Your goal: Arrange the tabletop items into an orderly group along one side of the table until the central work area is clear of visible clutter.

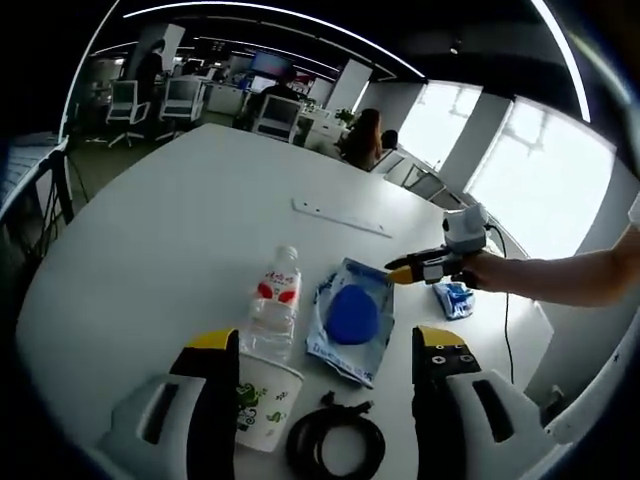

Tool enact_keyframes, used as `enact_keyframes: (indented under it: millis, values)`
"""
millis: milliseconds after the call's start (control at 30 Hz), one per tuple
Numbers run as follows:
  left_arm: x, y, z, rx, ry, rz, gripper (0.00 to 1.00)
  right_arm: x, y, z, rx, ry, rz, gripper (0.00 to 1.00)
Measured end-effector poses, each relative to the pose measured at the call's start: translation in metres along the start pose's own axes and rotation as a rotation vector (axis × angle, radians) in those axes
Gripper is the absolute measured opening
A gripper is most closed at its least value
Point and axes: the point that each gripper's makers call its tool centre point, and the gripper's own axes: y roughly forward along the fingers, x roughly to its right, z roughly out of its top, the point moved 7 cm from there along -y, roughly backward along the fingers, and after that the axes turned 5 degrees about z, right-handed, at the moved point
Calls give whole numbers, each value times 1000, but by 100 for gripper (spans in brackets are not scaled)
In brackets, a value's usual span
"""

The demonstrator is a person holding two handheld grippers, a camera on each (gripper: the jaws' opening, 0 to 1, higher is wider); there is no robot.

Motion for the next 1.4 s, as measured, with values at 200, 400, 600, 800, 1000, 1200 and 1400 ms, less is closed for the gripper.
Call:
enact_keyframes:
  millis: [200,400,600,800,1000,1200,1400]
  values:
    - [0,4,-3,-9,-3,0,70,2,9,-3,-28,-1,28,24]
    - [1,7,-5,-19,-4,-6,70,1,14,-7,-65,-27,53,12]
    - [1,9,-6,-27,1,-6,69,2,15,-8,-80,-43,68,6]
    - [2,11,-6,-33,3,-10,69,-3,16,-9,-90,-80,90,0]
    - [5,13,-6,-36,9,-16,67,-4,15,-10,-85,-97,97,0]
    - [13,15,-8,-48,28,-29,65,-5,13,-11,-76,-106,101,0]
    - [23,19,-10,-64,37,-48,63,-3,11,-12,-72,-113,104,0]
